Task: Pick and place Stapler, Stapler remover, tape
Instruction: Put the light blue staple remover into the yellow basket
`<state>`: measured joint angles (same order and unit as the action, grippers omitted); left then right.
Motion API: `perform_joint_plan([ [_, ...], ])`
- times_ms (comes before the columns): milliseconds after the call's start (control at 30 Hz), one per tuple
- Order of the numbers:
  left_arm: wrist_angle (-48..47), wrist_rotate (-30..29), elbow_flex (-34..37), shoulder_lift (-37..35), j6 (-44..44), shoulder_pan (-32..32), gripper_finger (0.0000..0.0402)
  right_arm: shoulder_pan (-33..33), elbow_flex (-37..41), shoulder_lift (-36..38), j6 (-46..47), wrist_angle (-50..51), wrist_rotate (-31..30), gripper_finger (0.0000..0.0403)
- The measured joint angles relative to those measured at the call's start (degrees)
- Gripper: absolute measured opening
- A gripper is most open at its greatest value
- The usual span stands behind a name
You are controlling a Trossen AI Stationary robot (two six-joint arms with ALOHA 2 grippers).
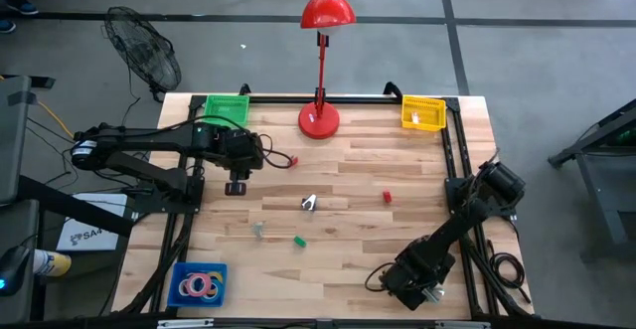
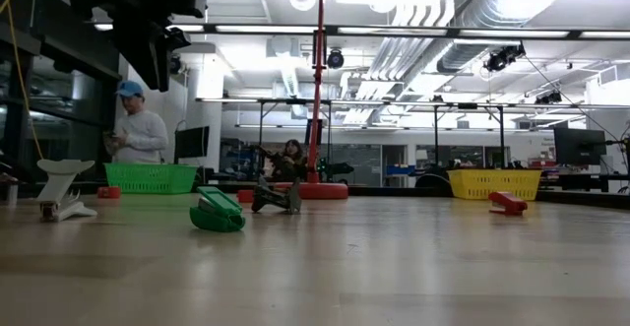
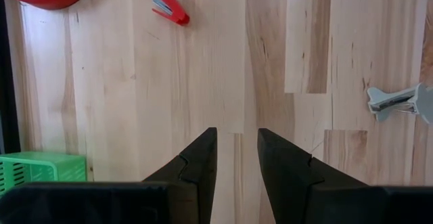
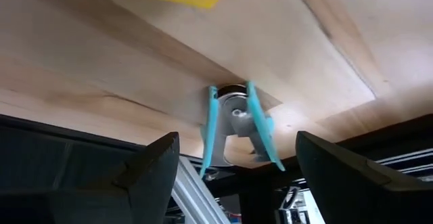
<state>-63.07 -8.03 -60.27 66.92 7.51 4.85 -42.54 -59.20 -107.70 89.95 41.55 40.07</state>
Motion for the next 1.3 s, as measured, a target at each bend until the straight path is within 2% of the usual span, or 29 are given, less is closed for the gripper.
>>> perform_joint_plan([
  [167,0.0,0.0,0.0,0.0,0.0,0.0,0.0104,0.0,0.0,-0.9,-0.1,-0.5,0.0,0.0287],
  [467,-0.1,0.1,0.0,0.0,0.2,0.0,0.0104,-0.1,0.0,-3.3,-1.7,-0.8,3.6,0.0286],
  [600,-0.1,0.1,0.0,0.0,0.4,0.0,0.0104,-0.6,0.0,-3.3,-1.7,-0.8,3.8,0.0275],
  [800,0.0,0.1,0.0,0.0,0.4,0.0,0.0104,-1.4,0.0,-3.3,-1.6,-0.7,3.8,0.0234],
  [1300,0.0,0.1,0.0,0.0,0.2,0.0,0.0104,-1.4,0.0,-3.2,-1.8,-0.6,3.2,0.0102],
])
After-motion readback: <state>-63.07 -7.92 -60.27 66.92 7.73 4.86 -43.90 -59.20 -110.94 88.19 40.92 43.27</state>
